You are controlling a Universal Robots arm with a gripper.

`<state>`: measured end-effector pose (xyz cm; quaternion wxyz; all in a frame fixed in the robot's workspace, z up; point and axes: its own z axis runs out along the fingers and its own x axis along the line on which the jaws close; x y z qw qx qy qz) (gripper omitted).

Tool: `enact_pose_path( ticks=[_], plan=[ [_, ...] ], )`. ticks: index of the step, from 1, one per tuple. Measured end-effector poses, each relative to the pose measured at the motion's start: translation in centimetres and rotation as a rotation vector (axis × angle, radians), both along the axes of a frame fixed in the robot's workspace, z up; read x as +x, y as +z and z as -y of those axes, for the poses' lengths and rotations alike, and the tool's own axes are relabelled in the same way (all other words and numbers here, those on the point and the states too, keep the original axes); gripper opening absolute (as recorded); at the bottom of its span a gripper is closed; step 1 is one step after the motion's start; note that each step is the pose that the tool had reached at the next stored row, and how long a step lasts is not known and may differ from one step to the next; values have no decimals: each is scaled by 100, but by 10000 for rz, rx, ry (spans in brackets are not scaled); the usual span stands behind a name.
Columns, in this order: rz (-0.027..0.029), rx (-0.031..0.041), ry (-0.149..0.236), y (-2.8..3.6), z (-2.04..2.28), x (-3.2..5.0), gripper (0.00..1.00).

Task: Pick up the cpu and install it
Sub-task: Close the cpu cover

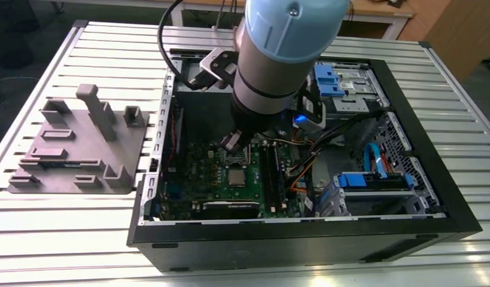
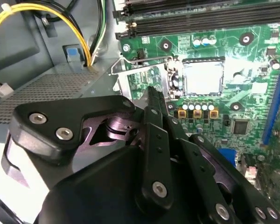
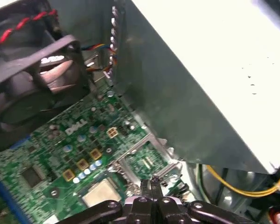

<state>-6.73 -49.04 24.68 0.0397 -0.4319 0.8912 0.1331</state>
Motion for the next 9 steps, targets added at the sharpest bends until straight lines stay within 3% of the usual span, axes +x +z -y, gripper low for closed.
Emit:
enact_pose_path(
  ticks=[9],
  plan=[
    [-1,0,0,0,0,0,10]
  ],
)
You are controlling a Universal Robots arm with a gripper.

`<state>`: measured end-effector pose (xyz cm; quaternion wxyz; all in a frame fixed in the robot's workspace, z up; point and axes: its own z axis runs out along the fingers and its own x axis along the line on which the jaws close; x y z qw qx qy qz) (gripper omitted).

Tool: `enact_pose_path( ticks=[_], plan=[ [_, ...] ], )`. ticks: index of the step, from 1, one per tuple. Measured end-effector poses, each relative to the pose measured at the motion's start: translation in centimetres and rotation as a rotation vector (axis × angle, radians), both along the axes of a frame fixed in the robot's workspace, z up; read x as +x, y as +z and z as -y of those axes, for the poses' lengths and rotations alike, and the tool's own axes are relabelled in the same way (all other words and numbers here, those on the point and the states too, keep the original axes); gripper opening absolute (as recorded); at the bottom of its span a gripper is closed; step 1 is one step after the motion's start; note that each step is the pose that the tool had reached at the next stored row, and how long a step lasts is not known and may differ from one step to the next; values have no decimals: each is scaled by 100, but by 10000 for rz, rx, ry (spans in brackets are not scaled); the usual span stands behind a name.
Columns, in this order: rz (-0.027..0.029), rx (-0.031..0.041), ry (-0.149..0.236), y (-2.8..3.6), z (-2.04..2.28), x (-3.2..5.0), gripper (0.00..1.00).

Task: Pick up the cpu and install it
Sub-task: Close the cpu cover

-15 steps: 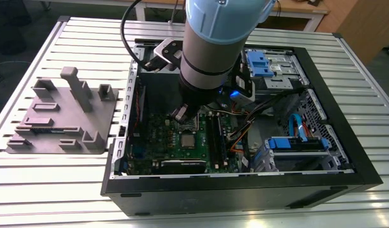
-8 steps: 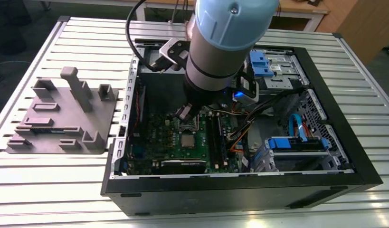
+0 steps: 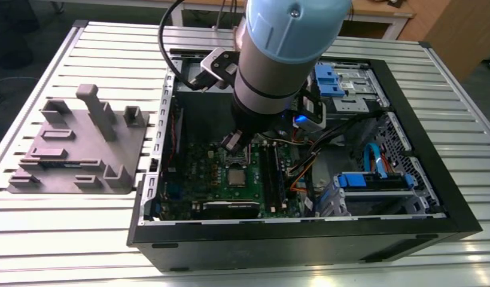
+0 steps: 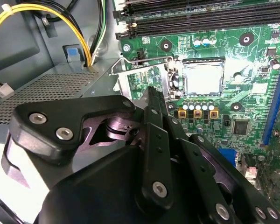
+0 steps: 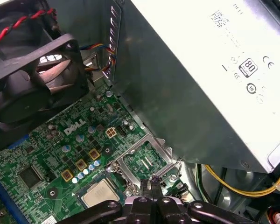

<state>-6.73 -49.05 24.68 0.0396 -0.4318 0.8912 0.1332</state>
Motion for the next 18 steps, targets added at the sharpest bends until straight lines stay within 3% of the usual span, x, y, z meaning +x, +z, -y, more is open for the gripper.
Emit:
enact_pose_path(
  ticks=[7,8,9,12,13,16,18],
  plan=[
    [0,1,0,0,0,1,10],
    [0,27,2,-1,0,4,10],
    [-2,115,2,-2,1,9,10],
    [-43,550,0,-5,0,49,10],
    [-53,606,0,-10,0,69,10],
    [-54,612,0,-31,-3,89,10],
    [-56,678,0,-52,-3,103,10]
  ],
)
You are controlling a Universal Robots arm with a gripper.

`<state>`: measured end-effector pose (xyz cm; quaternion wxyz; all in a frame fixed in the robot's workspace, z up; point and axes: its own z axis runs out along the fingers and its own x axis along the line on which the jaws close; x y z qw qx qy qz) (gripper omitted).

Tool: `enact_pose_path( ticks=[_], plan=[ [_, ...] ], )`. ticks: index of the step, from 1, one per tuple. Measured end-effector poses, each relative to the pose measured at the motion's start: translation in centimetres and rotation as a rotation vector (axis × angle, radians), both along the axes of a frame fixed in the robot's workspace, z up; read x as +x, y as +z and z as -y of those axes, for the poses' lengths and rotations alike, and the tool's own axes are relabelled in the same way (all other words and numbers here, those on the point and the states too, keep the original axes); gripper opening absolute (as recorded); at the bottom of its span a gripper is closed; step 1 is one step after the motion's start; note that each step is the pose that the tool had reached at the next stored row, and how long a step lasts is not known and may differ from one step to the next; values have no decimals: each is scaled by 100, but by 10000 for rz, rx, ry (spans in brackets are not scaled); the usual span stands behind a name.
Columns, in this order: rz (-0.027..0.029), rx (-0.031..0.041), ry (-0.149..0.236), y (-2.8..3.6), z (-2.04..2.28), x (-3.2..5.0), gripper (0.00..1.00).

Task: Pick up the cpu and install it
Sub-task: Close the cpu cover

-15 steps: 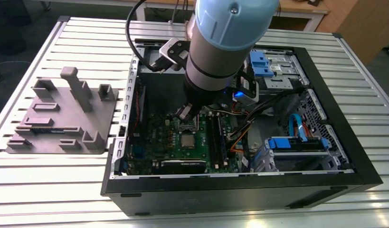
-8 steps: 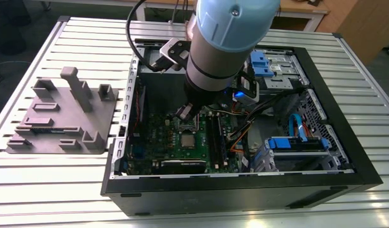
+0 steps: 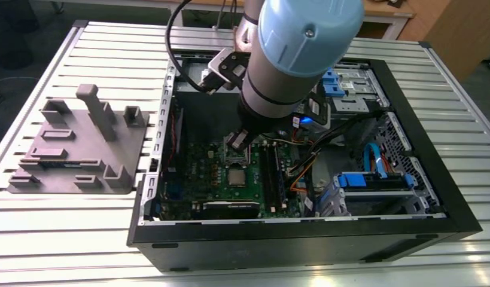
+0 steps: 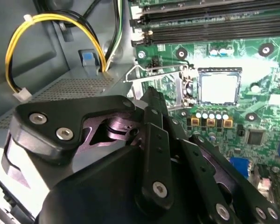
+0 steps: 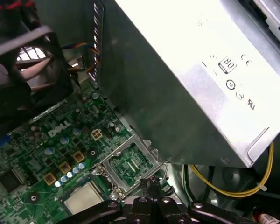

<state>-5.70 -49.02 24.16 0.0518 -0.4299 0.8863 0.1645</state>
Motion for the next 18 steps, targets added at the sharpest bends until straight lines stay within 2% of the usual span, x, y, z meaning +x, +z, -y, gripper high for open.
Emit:
enact_pose_path(
  ticks=[2,7,9,11,13,15,16,18],
  plan=[
    [1,82,-1,-26,-2,17,10],
    [-2,113,-1,-63,-22,68,10],
    [-4,108,0,-76,-44,96,10],
    [-3,3,-2,-86,-93,115,10],
    [-3,-202,-1,-91,-140,127,10],
    [-4,-443,0,-95,-183,133,10],
    [-4,-476,1,-99,-196,138,10],
    [-3,-475,0,-107,-208,146,10]
  ],
)
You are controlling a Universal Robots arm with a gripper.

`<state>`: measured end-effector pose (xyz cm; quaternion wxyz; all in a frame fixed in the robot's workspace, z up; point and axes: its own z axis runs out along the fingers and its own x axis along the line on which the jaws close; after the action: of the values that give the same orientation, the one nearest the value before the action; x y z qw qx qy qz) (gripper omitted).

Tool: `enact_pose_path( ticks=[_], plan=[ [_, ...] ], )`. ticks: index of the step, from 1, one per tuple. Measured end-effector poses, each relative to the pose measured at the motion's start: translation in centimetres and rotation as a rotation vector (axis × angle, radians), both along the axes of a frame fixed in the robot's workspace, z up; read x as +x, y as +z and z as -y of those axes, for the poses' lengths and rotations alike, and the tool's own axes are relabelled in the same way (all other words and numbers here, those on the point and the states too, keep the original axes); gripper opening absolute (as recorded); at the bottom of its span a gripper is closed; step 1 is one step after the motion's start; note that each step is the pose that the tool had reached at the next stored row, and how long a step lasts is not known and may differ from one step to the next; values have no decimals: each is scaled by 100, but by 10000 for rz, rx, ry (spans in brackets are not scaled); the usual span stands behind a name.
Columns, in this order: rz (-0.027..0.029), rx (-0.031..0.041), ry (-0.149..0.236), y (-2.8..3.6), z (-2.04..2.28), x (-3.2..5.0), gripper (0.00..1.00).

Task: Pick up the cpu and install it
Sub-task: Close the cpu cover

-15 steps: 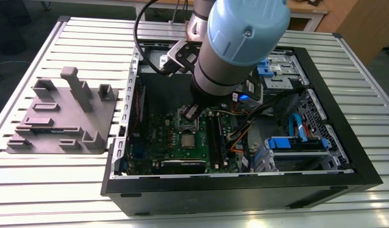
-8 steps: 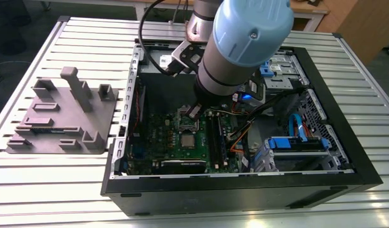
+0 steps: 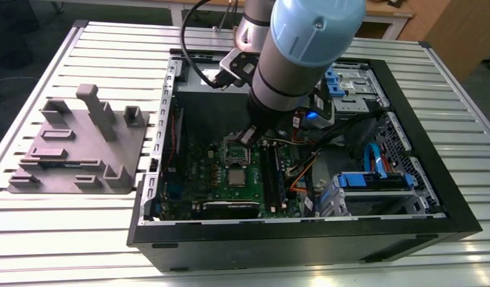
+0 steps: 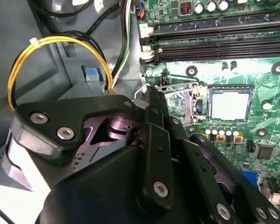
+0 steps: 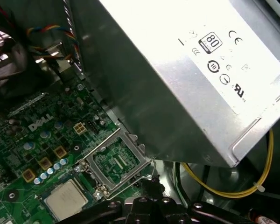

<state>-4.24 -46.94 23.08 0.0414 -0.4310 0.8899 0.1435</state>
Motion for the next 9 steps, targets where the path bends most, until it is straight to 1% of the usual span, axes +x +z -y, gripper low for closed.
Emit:
enact_pose_path(
  ticks=[6,9],
  plan=[
    [-11,-2,-1,-49,-13,36,10],
    [-20,-4,-1,-75,-27,50,10]
  ],
)
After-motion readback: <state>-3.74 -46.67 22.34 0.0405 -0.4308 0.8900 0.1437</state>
